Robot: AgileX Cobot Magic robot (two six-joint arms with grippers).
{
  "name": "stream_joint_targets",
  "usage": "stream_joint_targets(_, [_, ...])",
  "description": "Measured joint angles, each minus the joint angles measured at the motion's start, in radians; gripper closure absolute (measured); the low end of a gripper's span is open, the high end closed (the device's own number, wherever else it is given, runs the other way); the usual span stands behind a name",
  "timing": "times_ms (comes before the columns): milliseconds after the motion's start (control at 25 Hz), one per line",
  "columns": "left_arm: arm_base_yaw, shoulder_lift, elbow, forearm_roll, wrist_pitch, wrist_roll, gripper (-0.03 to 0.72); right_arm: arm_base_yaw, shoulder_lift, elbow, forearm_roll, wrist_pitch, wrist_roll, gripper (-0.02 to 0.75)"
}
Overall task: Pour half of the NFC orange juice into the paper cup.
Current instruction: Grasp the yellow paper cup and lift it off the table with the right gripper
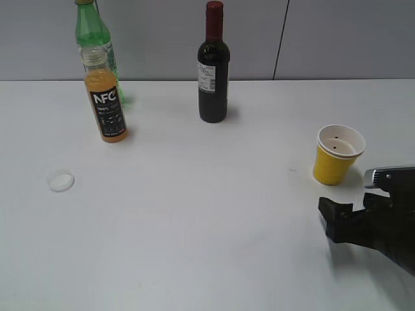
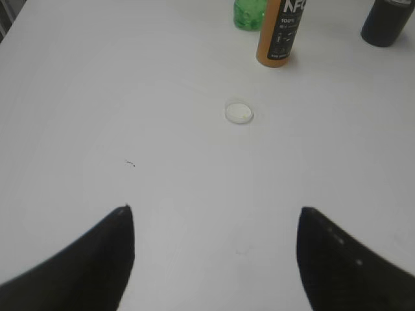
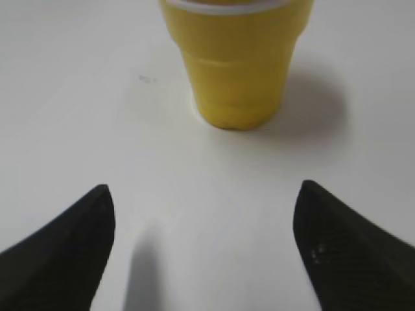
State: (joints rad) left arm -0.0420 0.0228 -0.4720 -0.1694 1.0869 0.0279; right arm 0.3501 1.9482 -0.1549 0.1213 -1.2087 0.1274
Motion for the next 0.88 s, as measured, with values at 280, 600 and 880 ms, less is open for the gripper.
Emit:
stream_joint_targets(280, [0.0,0.0,0.0,0.0,0.0,0.0,0.097,0.0,0.001,-0.041,0.0,-0.001,0.014,0.067])
stream_joint_targets(600, [0.0,0.0,0.0,0.0,0.0,0.0,0.097,0.0,-0.06,-0.041,0.002,-0.001,0.026,0.063])
stream_joint_targets(880, [0.0,0.0,0.0,0.0,0.0,0.0,0.098,0.0,-0.187,-0.049,0.035,0.096,-0.006,0.063])
